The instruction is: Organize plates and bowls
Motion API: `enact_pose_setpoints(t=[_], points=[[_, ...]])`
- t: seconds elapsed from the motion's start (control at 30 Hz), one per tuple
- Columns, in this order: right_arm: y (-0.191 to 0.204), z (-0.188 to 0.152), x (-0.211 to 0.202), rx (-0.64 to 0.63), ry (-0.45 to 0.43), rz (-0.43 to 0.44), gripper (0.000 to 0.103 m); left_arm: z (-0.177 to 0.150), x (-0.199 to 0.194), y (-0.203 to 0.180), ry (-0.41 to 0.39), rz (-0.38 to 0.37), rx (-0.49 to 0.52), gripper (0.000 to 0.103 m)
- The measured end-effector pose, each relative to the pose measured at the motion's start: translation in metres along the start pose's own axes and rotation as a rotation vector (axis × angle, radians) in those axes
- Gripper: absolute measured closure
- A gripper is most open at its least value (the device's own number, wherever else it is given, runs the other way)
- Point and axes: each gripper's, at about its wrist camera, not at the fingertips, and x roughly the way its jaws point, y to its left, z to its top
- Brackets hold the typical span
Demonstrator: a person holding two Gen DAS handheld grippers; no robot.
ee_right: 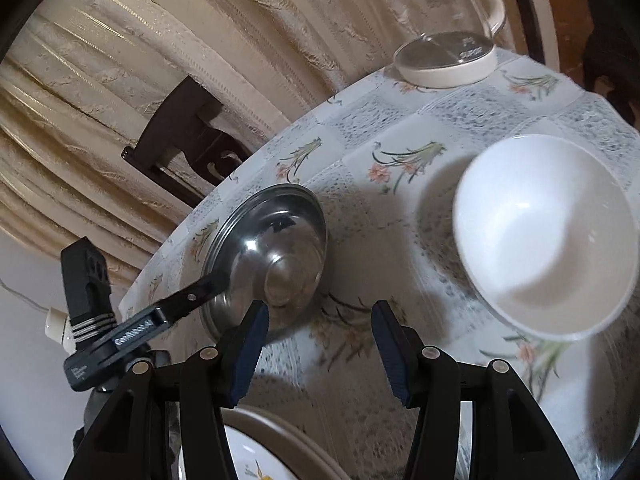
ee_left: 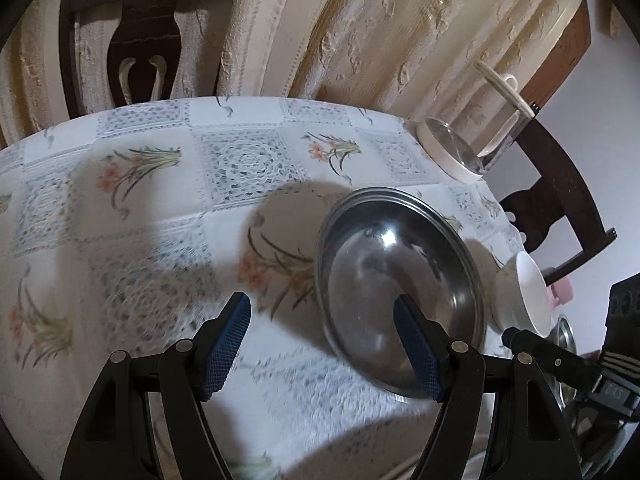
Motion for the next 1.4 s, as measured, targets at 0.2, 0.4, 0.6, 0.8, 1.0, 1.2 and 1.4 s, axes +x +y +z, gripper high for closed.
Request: enact_pose_setpoints(t=[0.2, 0.4, 0.6, 0.8, 1.0, 1.2, 1.4], points=[[-0.002, 0.013, 0.023, -0.012, 0.053, 0.021, 0.049, 0.006, 0.021, 0.004, 0.047, -0.006, -0.003, 0.036], [-0.003, 0.017, 0.037, -0.027, 0.100, 0.049, 0.067, 0.010, 0.029, -0.001, 0.081, 0.010, 0.074, 0.045], [0.008, 0.014, 0.040, -0.095, 0.102, 0.025, 0.074, 0.009, 0.027, -0.011, 0.077, -0.009, 0.148, 0.050], [0.017, 0.011, 0.037, -0.158, 0.081, -0.016, 0.075, 0.006, 0.025, -0.025, 0.065, -0.008, 0.204, 0.050], [0.019, 0.009, 0.031, -0.172, 0.064, -0.017, 0.075, 0.004, 0.013, -0.029, 0.053, -0.017, 0.221, 0.050], [0.032, 0.002, 0.016, -0.223, 0.027, -0.027, 0.075, 0.002, -0.005, -0.036, 0.026, 0.004, 0.245, 0.050], [0.033, -0.003, -0.004, -0.221, -0.002, -0.010, 0.075, -0.005, -0.025, -0.046, 0.004, 0.003, 0.257, 0.050]])
